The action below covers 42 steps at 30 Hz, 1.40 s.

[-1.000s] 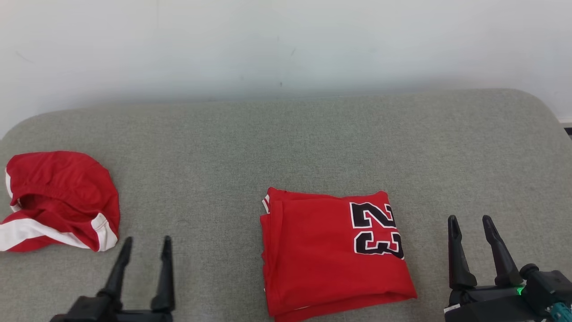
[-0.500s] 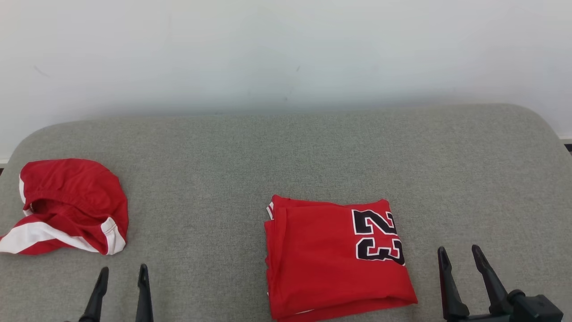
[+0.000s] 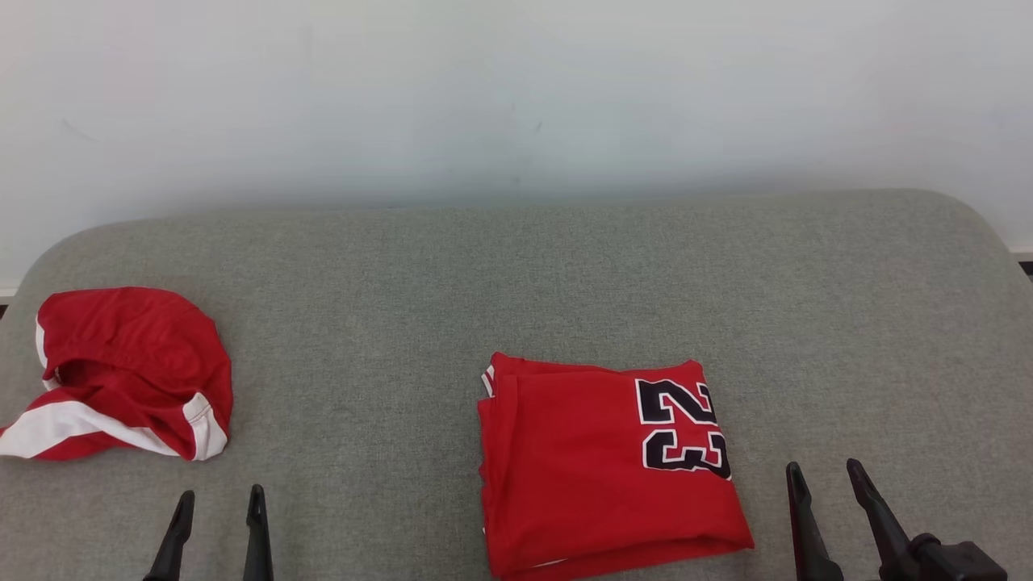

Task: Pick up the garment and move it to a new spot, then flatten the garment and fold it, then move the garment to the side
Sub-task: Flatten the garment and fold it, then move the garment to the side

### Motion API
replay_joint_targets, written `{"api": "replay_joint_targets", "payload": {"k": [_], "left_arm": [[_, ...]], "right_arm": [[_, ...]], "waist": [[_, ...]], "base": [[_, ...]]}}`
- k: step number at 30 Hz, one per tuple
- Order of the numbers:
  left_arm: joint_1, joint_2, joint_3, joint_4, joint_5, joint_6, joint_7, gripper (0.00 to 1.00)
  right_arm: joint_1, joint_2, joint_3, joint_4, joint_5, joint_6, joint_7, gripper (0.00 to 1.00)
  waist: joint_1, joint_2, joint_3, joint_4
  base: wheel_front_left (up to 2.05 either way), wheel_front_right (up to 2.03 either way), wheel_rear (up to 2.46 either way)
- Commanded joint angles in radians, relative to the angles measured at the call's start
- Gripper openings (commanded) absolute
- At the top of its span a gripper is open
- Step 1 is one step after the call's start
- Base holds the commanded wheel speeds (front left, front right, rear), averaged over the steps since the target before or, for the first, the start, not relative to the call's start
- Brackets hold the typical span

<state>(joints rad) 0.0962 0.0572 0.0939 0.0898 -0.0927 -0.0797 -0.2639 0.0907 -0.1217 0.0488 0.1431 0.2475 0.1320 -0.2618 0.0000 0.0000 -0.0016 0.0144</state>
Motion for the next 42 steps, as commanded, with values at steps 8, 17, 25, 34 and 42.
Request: {"api": "replay_joint_targets", "payload": {"k": [8,17,25,34,42], "left_arm": [[-0.016,-0.004,-0.001,0.006,0.002,-0.006,0.0,1.0],[-0.037,-0.005,-0.023,0.002,-0.003,-0.004,0.0,1.0],[-0.059,-0.006,-0.029,0.006,-0.013,-0.005,0.0,1.0],[-0.078,-0.007,-0.037,0.012,-0.017,0.0,0.0,1.0],[-0.094,-0.007,-0.04,0.011,-0.029,0.008,0.0,1.0]], "right_arm": [[-0.1,-0.018,0.024,0.066,0.009,-0.003,0.02,1.0],[-0.265,-0.043,0.063,0.238,0.007,-0.003,0.097,1.0],[-0.372,-0.07,0.117,0.476,0.04,-0.003,0.098,1.0],[-0.47,-0.059,0.231,0.707,0.076,-0.003,0.07,1.0],[-0.568,-0.079,0.338,0.784,0.144,-0.003,0.044,0.0]], "waist": [[0.0,0.0,0.006,0.009],[0.0,0.0,0.035,0.056],[0.0,0.0,0.074,0.085],[0.0,0.0,0.107,0.084],[0.0,0.0,0.126,0.07]], "base": [[0.0,0.0,0.0],[0.0,0.0,0.0],[0.0,0.0,0.0],[0.0,0.0,0.0],[0.0,0.0,0.0]]}}
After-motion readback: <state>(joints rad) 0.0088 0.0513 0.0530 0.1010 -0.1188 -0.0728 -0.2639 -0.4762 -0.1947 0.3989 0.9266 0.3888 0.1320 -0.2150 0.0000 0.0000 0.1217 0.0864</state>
